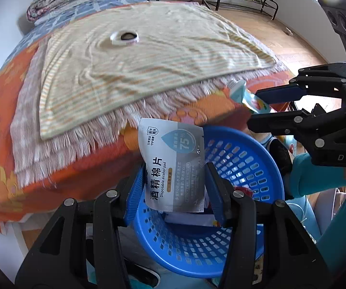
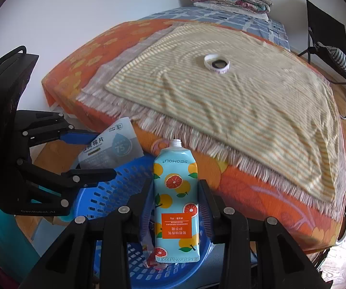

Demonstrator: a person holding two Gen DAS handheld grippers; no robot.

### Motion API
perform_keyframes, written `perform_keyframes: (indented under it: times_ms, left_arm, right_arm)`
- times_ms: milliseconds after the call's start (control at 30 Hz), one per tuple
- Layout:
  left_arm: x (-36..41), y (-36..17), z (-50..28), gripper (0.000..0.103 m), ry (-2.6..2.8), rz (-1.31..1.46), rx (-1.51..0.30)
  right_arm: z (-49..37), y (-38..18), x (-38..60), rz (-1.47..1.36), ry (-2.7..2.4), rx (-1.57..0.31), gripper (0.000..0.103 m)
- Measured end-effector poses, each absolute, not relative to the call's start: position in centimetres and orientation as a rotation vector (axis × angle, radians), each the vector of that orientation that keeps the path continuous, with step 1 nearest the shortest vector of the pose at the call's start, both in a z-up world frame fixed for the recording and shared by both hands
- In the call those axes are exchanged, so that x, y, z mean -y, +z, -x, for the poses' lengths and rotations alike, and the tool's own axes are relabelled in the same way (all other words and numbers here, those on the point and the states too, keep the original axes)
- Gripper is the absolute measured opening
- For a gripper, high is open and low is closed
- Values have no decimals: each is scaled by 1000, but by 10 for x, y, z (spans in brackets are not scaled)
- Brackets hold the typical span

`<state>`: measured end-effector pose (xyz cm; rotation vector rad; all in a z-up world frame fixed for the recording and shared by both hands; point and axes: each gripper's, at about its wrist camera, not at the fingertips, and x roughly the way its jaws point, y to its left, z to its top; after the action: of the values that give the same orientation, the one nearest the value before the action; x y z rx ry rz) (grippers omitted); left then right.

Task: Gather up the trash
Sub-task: 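Carry the wipe packet and blue tube over the blue basket, then open both tools to drop the packet and tube into the basket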

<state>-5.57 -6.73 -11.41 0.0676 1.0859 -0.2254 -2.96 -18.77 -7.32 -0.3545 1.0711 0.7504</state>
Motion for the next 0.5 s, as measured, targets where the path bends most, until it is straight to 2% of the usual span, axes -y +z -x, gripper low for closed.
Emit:
perform_keyframes:
  times_ms: [500]
  left_arm:
    - [78,-142,73,52,-252,-67,-1160]
  right_arm:
    - [52,-109,198,346,754,-1148,37]
